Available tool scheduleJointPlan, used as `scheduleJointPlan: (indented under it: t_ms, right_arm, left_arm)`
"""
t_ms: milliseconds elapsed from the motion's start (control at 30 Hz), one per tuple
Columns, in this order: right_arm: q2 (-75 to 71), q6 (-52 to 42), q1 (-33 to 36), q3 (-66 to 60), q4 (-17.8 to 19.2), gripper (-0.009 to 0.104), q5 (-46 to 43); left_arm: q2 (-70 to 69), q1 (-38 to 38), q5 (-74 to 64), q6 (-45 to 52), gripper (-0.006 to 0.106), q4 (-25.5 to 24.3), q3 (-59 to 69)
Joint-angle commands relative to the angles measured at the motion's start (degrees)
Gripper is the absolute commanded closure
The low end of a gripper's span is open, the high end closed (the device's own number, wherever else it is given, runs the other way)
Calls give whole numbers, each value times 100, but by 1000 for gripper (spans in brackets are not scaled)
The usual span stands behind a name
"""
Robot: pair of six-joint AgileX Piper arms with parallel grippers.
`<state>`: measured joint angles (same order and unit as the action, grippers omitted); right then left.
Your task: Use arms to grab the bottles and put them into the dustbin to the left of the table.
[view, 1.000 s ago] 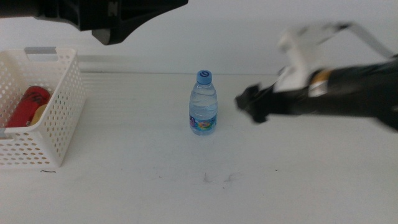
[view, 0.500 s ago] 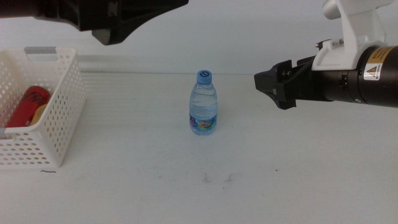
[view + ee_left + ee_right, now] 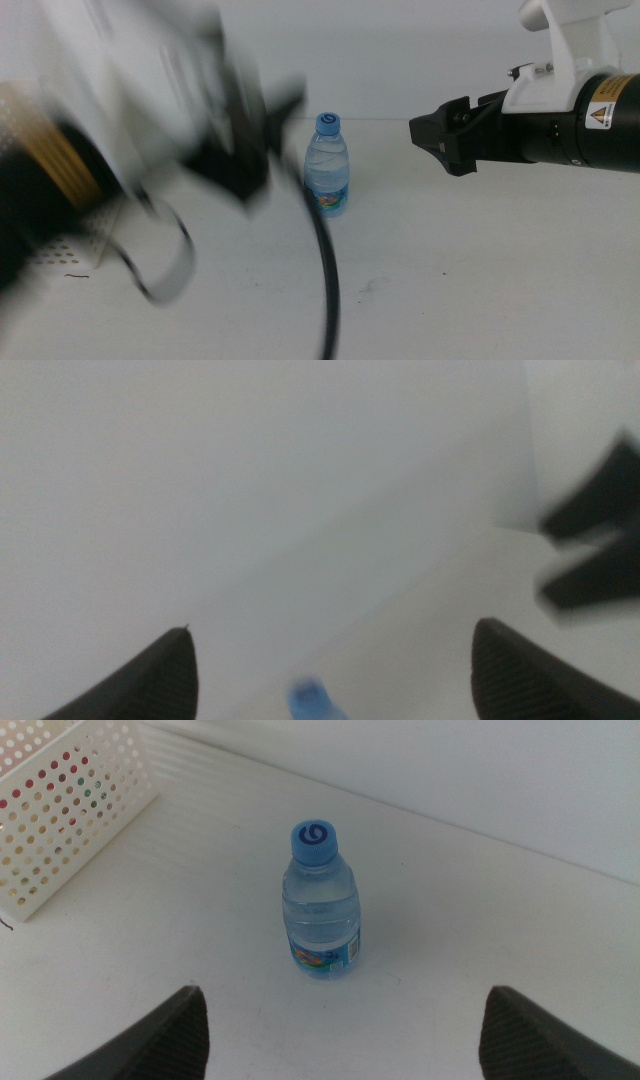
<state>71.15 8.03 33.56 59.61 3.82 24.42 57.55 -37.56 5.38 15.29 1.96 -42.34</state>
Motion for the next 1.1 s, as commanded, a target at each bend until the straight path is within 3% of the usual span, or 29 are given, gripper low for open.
scheduleJointPlan:
  t_ms: [0,100,333,700,1067]
  right_arm:
    - [-44,-13,17,-10,48,16,-43]
    - [-44,-13,17,-10,48,16,-43]
    - [-44,-13,17,-10,48,16,-43]
    - [-44,-13,17,-10,48,16,-43]
    - [-44,-13,17,-10,48,16,-43]
  left_arm:
    - [401,113,2036,-886,7,-298,1245]
    - [1501,341,3144,-1851,7,-298,1915]
    - [3520,351,4252,-2140,7,55,1540]
    - [5352,351,4332,-2106,7,192,37]
    - [6687,351,4373,-1085,7,972,-1372]
